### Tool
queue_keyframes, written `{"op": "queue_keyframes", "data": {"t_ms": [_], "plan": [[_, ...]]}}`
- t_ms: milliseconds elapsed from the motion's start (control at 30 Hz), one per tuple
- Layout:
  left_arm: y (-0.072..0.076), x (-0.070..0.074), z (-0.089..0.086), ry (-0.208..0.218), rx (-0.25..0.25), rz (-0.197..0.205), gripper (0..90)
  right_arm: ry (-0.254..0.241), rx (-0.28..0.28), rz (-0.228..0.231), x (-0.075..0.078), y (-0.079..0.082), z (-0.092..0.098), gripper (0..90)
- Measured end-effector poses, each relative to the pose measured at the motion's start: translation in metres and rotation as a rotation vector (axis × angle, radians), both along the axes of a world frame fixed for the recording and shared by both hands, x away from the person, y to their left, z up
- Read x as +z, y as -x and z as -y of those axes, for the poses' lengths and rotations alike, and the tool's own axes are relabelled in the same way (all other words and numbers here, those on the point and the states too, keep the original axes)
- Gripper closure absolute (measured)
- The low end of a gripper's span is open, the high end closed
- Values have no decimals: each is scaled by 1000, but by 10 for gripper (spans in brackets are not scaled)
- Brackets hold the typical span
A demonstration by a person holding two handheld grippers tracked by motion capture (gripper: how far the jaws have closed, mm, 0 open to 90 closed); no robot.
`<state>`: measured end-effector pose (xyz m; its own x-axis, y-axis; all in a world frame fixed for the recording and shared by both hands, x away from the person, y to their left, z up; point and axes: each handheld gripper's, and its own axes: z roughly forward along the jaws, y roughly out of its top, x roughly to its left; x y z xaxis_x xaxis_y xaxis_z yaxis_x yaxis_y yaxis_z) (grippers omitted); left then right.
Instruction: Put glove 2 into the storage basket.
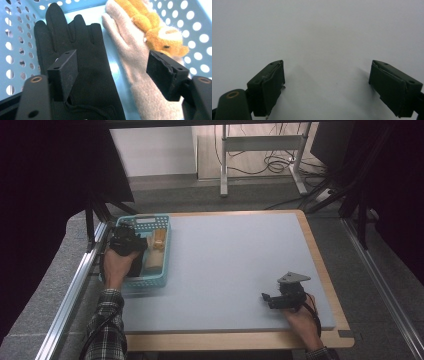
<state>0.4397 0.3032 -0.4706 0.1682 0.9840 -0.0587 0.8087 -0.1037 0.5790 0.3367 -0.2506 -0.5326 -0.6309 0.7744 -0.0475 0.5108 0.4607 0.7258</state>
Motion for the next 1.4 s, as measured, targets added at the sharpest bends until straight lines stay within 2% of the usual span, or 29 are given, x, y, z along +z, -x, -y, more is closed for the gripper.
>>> {"op": "queue_keyframes", "data": {"t_ms": [233, 400, 600, 633, 1000, 1400], "plan": [[8, 1, -3, 42, 2, 29, 183, 0, 1, 0, 0, 0, 0, 127], [15, 6, -3, 64, -18, 57, 150, 0, 1, 0, 0, 0, 0, 127], [22, 15, 4, 55, -58, 92, 125, 2, 1, 0, 0, 0, 0, 127], [23, 15, 5, 63, -57, 95, 123, 2, 1, 0, 0, 0, 0, 127], [32, 22, 9, 51, -76, 126, 71, 3, 1, 1, 0, 0, 0, 127], [46, 32, 10, 82, -100, 164, 63, 3, 1, 1, 0, 0, 0, 127]]}}
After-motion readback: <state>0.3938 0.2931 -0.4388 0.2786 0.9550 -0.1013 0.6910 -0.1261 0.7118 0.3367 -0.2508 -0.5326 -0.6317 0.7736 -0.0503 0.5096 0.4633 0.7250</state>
